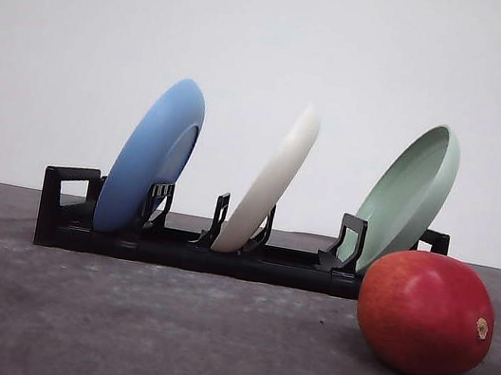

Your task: Place pomegranate in white plate

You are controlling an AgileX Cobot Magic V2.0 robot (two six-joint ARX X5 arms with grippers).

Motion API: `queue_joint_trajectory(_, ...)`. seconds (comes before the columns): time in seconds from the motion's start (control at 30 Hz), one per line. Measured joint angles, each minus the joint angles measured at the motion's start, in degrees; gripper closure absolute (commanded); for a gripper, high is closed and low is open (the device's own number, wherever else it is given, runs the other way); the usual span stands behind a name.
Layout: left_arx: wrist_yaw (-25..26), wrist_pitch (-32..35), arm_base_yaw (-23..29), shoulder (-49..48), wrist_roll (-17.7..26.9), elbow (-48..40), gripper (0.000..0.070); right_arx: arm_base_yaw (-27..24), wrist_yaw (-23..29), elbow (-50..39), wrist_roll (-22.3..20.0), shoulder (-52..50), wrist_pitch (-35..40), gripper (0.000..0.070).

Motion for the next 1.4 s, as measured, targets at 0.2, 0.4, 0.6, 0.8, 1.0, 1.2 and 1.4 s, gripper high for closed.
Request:
queue_joint_trajectory(0.2,-4.13,-12.30,0.00,1.42,1.29,8.28,0.0697,0.00,-0.37,9.33,1.53,0.04,-9.42,0.0694)
queue_joint_trajectory(0.4,-4.22,-27.85,0.00,7.63,6.58,21.32,0.0697,0.00,-2.71,20.66,1.42,3.61,-23.65,0.0694)
queue_joint_trajectory(0.6,-3.72,-39.79,0.00,17.13,14.33,33.60,0.0697,0.00,-6.18,30.98,-1.13,11.64,-33.98,0.0694)
queue_joint_trajectory(0.8,0.79,-49.32,-0.02,27.16,21.54,42.69,0.0698,0.00,-11.92,36.61,-6.63,21.04,-40.42,0.0694)
queue_joint_trajectory(1.0,3.61,-51.06,-2.74,35.72,26.20,45.88,0.0698,2.13,-13.90,37.55,-11.20,27.38,-41.42,0.0693)
queue_joint_trajectory(1.2,3.61,-46.98,-9.62,41.47,28.07,46.08,0.0697,8.57,-13.72,37.55,-14.67,28.76,-41.38,0.0693)
queue_joint_trajectory(1.4,3.65,-42.81,-16.92,44.80,33.23,46.30,0.0698,15.29,-13.70,37.55,-19.27,28.76,-41.40,0.0658)
